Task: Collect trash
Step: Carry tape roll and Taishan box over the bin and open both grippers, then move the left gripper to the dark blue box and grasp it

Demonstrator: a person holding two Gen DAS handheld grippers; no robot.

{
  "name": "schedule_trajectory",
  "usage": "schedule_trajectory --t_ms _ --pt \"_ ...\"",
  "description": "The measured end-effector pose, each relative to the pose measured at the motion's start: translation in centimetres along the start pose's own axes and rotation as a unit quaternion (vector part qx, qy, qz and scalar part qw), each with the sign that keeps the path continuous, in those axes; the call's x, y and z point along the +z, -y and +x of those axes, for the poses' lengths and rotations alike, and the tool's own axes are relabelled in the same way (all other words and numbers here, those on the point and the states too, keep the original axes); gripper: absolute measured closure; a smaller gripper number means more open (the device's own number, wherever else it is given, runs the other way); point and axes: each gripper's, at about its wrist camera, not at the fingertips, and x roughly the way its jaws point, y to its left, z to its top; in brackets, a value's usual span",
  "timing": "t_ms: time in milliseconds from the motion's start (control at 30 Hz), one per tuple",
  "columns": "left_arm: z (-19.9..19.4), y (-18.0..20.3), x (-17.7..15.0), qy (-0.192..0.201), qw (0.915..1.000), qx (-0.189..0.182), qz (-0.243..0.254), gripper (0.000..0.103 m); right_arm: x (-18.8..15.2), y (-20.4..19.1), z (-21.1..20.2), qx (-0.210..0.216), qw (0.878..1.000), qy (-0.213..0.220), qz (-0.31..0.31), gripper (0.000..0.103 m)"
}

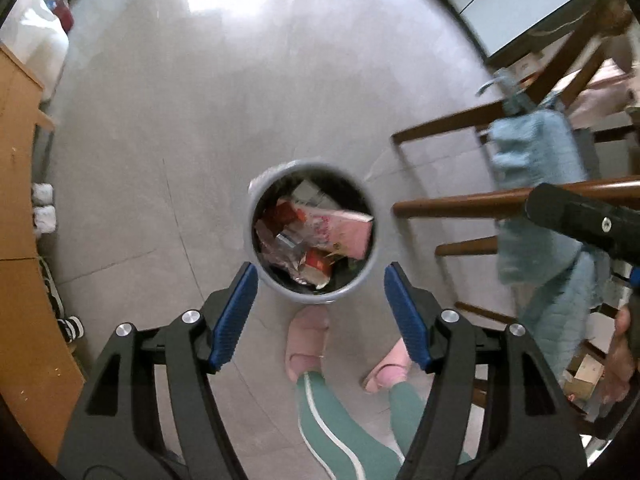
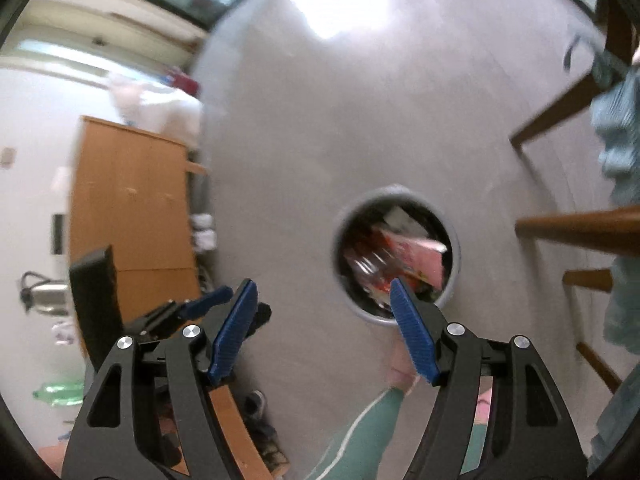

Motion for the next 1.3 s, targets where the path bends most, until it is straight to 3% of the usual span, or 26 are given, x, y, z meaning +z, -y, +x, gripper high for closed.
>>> schedule_trajectory --t_ms 100,200,367,467,533,600,633,733,800,900,967,1200,1300 --pt "-6.9 3.0 -0.1 0.036 0.9992 -0.009 0.013 0.03 -0.8 -1.8 -8.2 0.027 0.998 0.06 -0.005 0.034" --pt "-12.7 7.6 0.0 0.06 0.9968 -0.022 0.047 0.028 -2.4 -1.8 -17.0 0.027 0.992 0.125 0.007 0.034" --pt "-18.2 18.4 0.1 0.082 0.984 -0.076 0.139 0.018 -7.3 2.1 -29.2 -0.028 0.975 0.212 0.063 0.034" --pt "-18.8 25.9 -0.6 0.082 0.968 -0.107 0.212 0.017 -12.0 6.1 -35.2 -0.08 0.956 0.258 0.118 0.034" --pt "-18.6 30.3 -1.3 0.071 0.957 -0.127 0.251 0.016 -15.8 9.2 -38.3 -0.116 0.936 0.282 0.174 0.034" --pt "-18.5 35.4 -2.4 0.062 0.9427 -0.144 0.295 0.014 -19.5 12.1 -40.4 -0.146 0.915 0.295 0.235 0.034" --pt "-18.3 37.0 -2.8 0.058 0.9385 -0.149 0.306 0.014 -21.9 14.0 -41.5 -0.162 0.898 0.303 0.276 0.034" --pt "-17.2 42.4 -4.0 0.042 0.9264 -0.159 0.339 0.014 -26.5 17.2 -42.6 -0.182 0.862 0.31 0.358 0.036" --pt "-16.1 45.6 -4.8 0.035 0.9187 -0.155 0.362 0.014 -28.8 19.3 -42.3 -0.184 0.84 0.307 0.408 0.053" --pt "-14.8 50.0 -6.8 0.045 0.9041 -0.137 0.402 0.013 -30.6 21.7 -41.3 -0.173 0.82 0.297 0.458 0.066" --pt "-13.9 52.2 -7.8 0.03 0.8988 -0.138 0.415 0.008 -30.9 22.5 -40.6 -0.167 0.811 0.298 0.475 0.066" --pt "-10.4 58.2 -8.5 0.011 0.8973 -0.114 0.426 0.007 -29.4 24.6 -40.1 -0.181 0.794 0.304 0.494 0.075" --pt "-9.3 60.4 -8.3 0.014 0.8994 -0.098 0.426 0.007 -28.1 24.8 -40.1 -0.211 0.8 0.289 0.481 0.085"
